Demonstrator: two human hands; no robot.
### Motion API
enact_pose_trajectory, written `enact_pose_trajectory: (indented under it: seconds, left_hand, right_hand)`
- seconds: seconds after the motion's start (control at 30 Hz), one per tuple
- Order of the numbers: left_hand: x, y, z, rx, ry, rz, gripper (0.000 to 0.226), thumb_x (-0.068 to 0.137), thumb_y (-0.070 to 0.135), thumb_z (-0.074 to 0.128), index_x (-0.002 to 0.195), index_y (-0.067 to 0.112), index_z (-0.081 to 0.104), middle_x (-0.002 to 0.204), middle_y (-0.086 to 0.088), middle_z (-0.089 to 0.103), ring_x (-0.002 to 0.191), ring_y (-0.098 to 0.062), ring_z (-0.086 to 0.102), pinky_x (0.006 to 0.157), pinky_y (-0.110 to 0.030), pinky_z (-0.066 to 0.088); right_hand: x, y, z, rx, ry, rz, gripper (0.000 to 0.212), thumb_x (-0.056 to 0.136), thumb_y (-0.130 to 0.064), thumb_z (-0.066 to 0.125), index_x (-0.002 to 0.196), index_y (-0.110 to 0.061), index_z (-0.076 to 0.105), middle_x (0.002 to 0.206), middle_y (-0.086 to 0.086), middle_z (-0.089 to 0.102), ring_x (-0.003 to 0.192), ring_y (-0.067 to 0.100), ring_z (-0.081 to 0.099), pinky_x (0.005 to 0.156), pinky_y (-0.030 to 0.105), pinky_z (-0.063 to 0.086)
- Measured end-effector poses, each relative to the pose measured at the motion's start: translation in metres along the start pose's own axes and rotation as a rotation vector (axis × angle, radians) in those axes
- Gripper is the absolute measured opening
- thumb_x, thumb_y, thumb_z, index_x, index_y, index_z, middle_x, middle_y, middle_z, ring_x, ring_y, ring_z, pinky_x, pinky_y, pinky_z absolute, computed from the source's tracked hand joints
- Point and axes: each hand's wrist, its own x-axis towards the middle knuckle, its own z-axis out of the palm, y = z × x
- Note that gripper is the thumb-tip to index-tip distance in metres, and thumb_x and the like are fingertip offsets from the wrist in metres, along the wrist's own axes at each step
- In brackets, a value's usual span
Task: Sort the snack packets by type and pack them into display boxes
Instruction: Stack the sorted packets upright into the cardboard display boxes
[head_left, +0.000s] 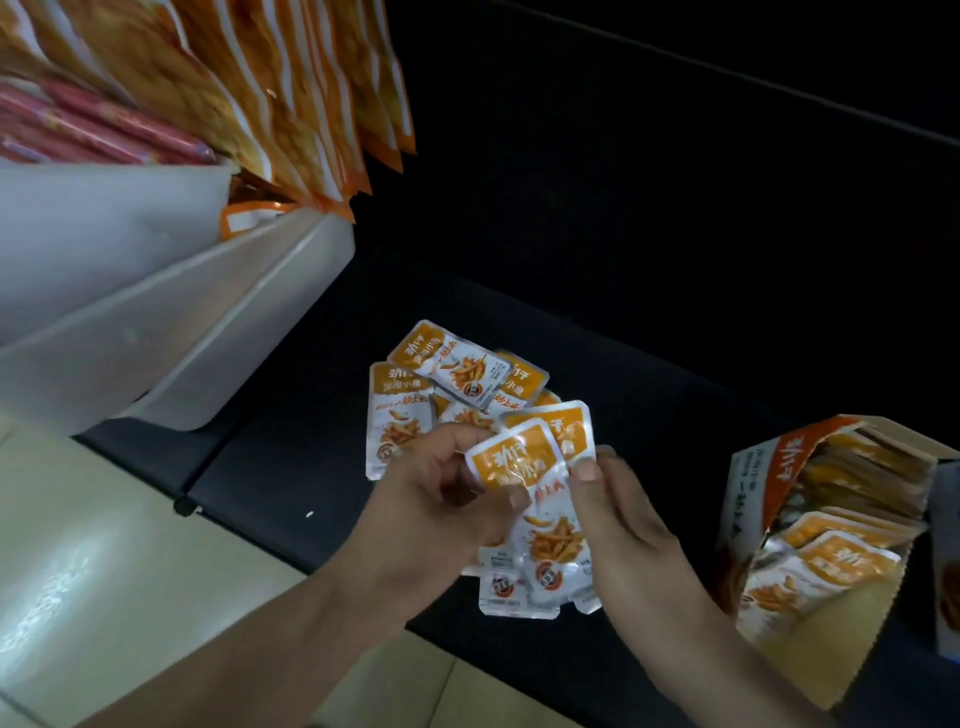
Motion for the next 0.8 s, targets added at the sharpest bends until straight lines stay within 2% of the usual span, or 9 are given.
enact_pose_trajectory:
  seconds: [0.13,0.27,0.33,0.4,0.47,0.5,0.57,0.67,0.8]
  left_hand:
    - [0.014,0.001,-0.004,0.239,-0.114,0.162,0.023,0.098,0.020,0.071,0.116,0.035,0.070,0.095,0.005,0.074,0.082,-0.006,0.072,0.070,-0.025,0.061]
    - [0.074,0.005,-0.043,0.998,0.073,0.524,0.050,0.096,0.016,0.063,0.142,0.033,0.056,0.142,0.010,0.052,0.123,-0.009,0.057,0.099,-0.036,0.056]
    - [0.103,0.019,-0.053,1.243,-0.035,0.479,0.079,0.089,0.015,0.068,0.159,0.030,0.036,0.166,0.003,0.029,0.149,-0.024,0.032,0.118,-0.047,0.039]
    - [0.127,0.030,-0.056,1.396,-0.242,0.322,0.097,0.089,0.016,0.072,0.164,0.036,0.015,0.173,0.007,0.006,0.159,-0.022,0.004,0.128,-0.046,0.020]
    - [0.143,0.032,-0.057,1.467,-0.339,0.248,0.099,0.092,0.012,0.070,0.164,0.041,0.008,0.173,0.010,0.007,0.159,-0.019,0.003,0.129,-0.044,0.016]
    - [0.148,0.032,-0.058,1.487,-0.335,0.253,0.095,0.093,0.013,0.068,0.164,0.041,0.010,0.172,0.011,0.014,0.158,-0.021,0.009,0.128,-0.044,0.019]
    - [0.152,0.032,-0.061,1.519,-0.248,0.310,0.082,0.095,0.023,0.068,0.161,0.040,0.024,0.162,0.009,0.031,0.148,-0.023,0.025,0.120,-0.045,0.026]
    - [0.148,0.027,-0.066,1.440,-0.046,0.456,0.059,0.086,0.032,0.076,0.139,0.039,0.051,0.131,0.007,0.051,0.128,-0.025,0.044,0.104,-0.046,0.036]
    - [0.127,0.023,-0.070,1.080,0.069,0.647,0.031,0.090,0.016,0.070,0.113,0.036,0.062,0.103,0.014,0.053,0.088,-0.014,0.062,0.075,-0.038,0.054]
  right_hand:
    - [0.007,0.003,-0.002,-0.054,-0.012,0.033,0.015,0.102,-0.030,0.060,0.112,-0.041,0.057,0.095,-0.026,0.070,0.083,-0.012,0.066,0.057,0.007,0.048]
    - [0.014,0.003,-0.014,-0.101,0.102,0.094,0.013,0.102,-0.031,0.059,0.106,-0.044,0.056,0.095,-0.017,0.071,0.077,-0.003,0.069,0.062,0.022,0.053]
    - [0.016,0.002,-0.016,-0.110,0.141,0.115,0.013,0.102,-0.031,0.059,0.104,-0.044,0.055,0.099,-0.014,0.071,0.081,0.006,0.070,0.065,0.029,0.056]
    - [0.018,0.002,-0.015,-0.118,0.150,0.116,0.027,0.103,-0.027,0.058,0.118,-0.049,0.053,0.109,-0.016,0.069,0.090,0.003,0.067,0.066,0.026,0.052]
    - [0.020,0.004,-0.016,-0.129,0.132,0.095,0.068,0.104,-0.022,0.059,0.149,-0.060,0.024,0.119,-0.023,0.065,0.090,0.000,0.068,0.066,0.021,0.052]
    - [0.021,0.006,-0.018,-0.137,0.121,0.100,0.085,0.104,-0.020,0.059,0.150,-0.069,0.007,0.124,-0.024,0.063,0.085,-0.001,0.070,0.062,0.018,0.053]
    - [0.022,0.010,-0.021,-0.154,0.110,0.090,0.094,0.104,-0.018,0.058,0.145,-0.076,-0.003,0.136,-0.025,0.059,0.080,-0.006,0.070,0.055,0.012,0.051]
    - [0.025,0.012,-0.023,-0.152,0.128,0.069,0.083,0.105,-0.018,0.056,0.147,-0.073,0.010,0.135,-0.025,0.061,0.084,-0.006,0.070,0.058,0.013,0.053]
    - [0.029,0.014,-0.026,-0.121,0.160,0.051,0.056,0.107,-0.020,0.052,0.144,-0.060,0.040,0.104,-0.025,0.071,0.083,-0.014,0.067,0.051,0.008,0.050]
